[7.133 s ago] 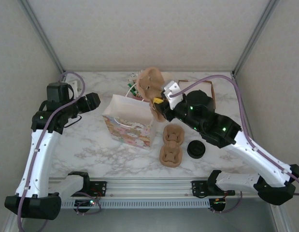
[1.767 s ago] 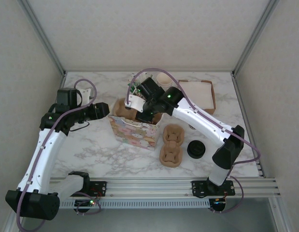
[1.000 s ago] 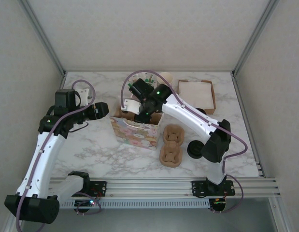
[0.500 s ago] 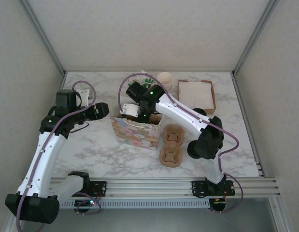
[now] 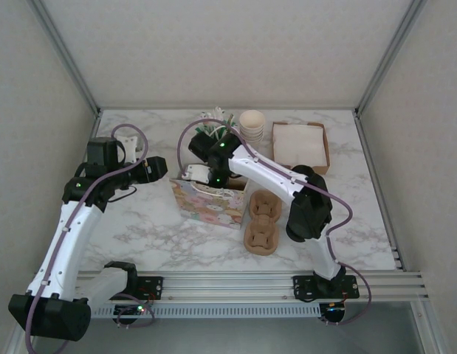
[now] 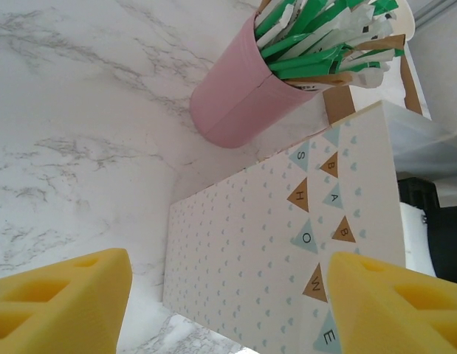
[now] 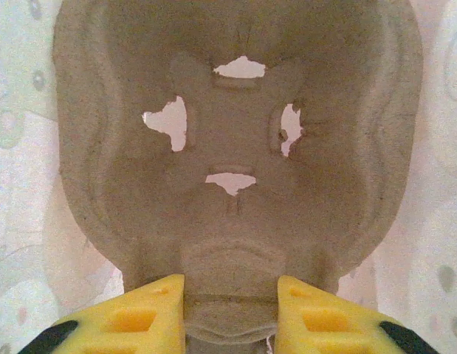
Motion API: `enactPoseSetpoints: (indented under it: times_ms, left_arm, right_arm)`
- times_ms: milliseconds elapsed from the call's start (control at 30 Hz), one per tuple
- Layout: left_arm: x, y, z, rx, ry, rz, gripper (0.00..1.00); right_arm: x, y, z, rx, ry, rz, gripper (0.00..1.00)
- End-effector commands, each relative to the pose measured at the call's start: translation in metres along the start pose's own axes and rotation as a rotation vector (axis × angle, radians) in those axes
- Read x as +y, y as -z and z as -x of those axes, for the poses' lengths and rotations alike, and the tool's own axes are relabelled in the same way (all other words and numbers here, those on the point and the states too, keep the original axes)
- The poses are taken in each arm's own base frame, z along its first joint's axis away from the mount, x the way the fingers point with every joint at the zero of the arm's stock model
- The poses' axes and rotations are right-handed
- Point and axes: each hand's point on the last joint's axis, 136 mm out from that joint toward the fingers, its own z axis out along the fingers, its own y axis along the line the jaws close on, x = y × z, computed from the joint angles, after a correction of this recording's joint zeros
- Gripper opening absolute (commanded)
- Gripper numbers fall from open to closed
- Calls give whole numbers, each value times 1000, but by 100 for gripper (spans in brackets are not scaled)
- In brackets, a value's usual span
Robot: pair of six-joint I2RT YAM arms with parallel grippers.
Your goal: Pack the takeout coffee
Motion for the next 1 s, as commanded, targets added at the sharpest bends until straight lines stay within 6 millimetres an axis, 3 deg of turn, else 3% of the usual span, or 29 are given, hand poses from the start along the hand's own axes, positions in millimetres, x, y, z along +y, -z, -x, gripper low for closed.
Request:
enactPoseSetpoints:
  times_ms: [0, 300, 433, 733, 867, 967]
  left_arm:
    - [-1, -4, -1, 4, -3, -11, 71]
    - [1, -6, -2, 10, -2, -4, 71]
    - [1, -6, -3, 13, -1, 0, 71]
    - [4, -5, -2, 7, -1, 16, 72]
    - [6, -5, -1, 3, -1, 32, 72]
    - [8, -2, 2, -11, -5, 48, 72]
  right_arm:
    - [2, -8, -2, 41, 15, 3, 31]
    - [5, -25, -1, 59, -10, 30, 33]
    - [1, -17, 5, 26, -16, 6, 43]
    - [-6, 22, 20, -74, -25, -60, 66]
    - [-8, 46, 29, -140, -34, -88, 68]
    - [-9, 75, 42, -230, -49, -112, 68]
